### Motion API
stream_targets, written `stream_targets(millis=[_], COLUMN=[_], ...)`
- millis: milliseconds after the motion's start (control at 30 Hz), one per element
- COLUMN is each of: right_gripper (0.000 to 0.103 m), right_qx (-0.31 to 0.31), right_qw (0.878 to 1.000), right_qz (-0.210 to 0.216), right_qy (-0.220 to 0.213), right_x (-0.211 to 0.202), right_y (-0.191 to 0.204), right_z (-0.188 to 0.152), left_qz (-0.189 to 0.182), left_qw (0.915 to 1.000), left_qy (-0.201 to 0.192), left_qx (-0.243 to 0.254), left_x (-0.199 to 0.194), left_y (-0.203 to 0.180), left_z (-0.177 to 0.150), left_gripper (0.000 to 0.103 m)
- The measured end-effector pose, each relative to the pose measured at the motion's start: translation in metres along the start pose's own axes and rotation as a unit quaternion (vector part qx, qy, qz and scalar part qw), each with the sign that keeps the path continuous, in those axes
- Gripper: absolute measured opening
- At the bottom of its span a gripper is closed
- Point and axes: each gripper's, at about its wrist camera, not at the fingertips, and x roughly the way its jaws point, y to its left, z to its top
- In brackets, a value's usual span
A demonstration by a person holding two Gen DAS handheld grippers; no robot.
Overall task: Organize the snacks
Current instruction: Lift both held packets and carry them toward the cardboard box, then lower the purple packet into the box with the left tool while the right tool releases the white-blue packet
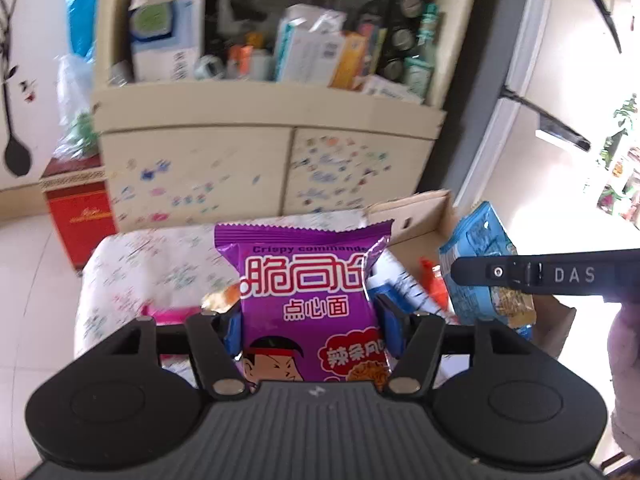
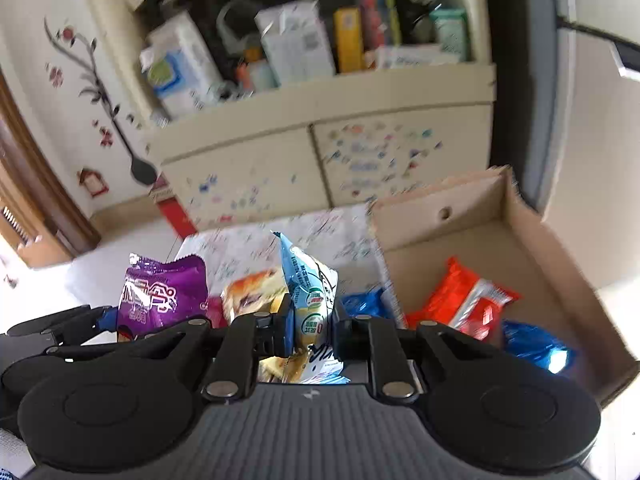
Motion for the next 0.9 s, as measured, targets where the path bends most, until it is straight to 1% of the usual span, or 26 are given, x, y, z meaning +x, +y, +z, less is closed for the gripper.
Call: stream_targets(millis=[167, 333, 467, 533, 700, 900], right_gripper=[0.022, 0.022, 0.022, 0.022, 0.022, 0.022], right_qx=[0.025, 0.053, 0.081, 0.095, 0.132, 0.163], right_qw=[0.999, 0.997, 0.994, 0.991, 0.984, 0.977], right_qz=[-0.015, -0.031, -0.049, -0.061, -0.092, -0.117], right_qy=[-0.023, -0.046, -0.058, -0.064, -0.071, -0.073], right_x=[-0.015, -0.027, -0.035, -0.039, -0.043, -0.047], right_y=[-0.019, -0.038, -0.055, -0.064, -0.083, -0.098], right_z=[0.006, 0.008, 0.007, 0.007, 0.006, 0.001], left_qz=[-0.012, -0.04, -0.055, -0.07, -0.107, -0.136], left_qw=[0.9991, 0.9983, 0.9966, 0.9953, 0.9918, 0.9877], left_qy=[-0.005, 0.004, 0.007, 0.01, 0.017, 0.026], left_qx=[0.041, 0.042, 0.061, 0.066, 0.069, 0.073], left_x=[0.007, 0.023, 0.039, 0.046, 0.065, 0.084], left_y=[-0.02, -0.036, -0.056, -0.064, -0.087, -0.111], left_z=[0.014, 0.026, 0.034, 0.036, 0.039, 0.037], left_gripper=[0.062, 0.062, 0.062, 0.062, 0.062, 0.062])
